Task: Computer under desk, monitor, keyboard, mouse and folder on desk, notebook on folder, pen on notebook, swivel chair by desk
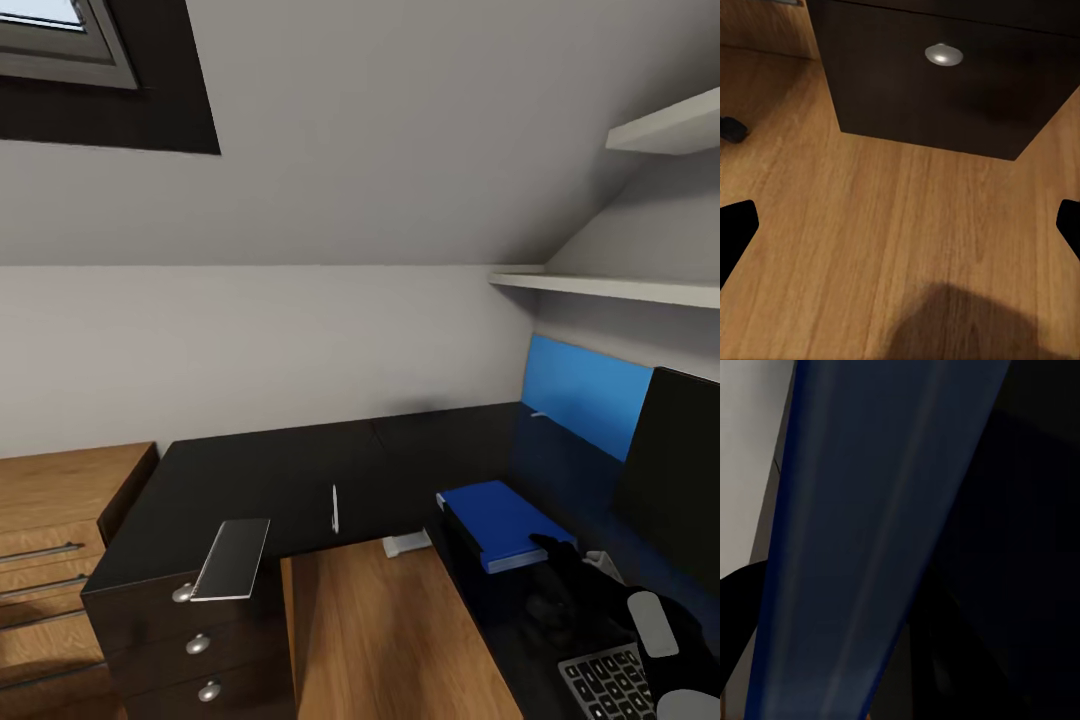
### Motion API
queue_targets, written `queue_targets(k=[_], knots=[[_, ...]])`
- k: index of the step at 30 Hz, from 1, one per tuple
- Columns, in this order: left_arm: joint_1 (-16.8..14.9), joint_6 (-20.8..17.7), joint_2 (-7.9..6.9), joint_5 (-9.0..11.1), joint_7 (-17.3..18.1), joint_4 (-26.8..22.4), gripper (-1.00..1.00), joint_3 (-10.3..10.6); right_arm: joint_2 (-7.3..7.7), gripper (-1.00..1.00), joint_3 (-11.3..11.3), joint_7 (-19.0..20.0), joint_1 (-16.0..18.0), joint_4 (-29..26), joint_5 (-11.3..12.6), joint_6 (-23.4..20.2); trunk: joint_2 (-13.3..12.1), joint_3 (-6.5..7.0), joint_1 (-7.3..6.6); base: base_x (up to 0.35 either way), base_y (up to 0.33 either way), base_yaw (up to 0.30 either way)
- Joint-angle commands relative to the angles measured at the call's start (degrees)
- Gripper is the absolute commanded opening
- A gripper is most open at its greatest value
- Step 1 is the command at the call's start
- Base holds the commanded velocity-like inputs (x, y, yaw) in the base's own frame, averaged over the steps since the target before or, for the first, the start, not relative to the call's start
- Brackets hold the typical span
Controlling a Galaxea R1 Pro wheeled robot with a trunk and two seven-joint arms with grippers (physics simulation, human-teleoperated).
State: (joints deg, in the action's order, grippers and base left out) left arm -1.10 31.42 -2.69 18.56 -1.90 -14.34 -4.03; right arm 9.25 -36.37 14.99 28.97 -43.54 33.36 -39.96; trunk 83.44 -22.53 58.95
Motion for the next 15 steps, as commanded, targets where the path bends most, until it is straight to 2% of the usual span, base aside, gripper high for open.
queue_targets(k=[1,15], knots=[[0.0,0.1,0.03,-0.3,-0.2,0.0,1.00,-0.2,-0.02,-1.00,-0.2,0.2,0.1,0.0,-1.0,-0.2,0.0,-0.07,0.00,0.000,0.000,0.000],[0.0,0.2,0.05,-0.3,-0.1,0.0,1.00,-0.4,0.06,-1.00,-0.2,0.2,0.0,0.0,-1.0,-0.2,0.0,-0.07,0.00,0.000,0.000,0.000]])
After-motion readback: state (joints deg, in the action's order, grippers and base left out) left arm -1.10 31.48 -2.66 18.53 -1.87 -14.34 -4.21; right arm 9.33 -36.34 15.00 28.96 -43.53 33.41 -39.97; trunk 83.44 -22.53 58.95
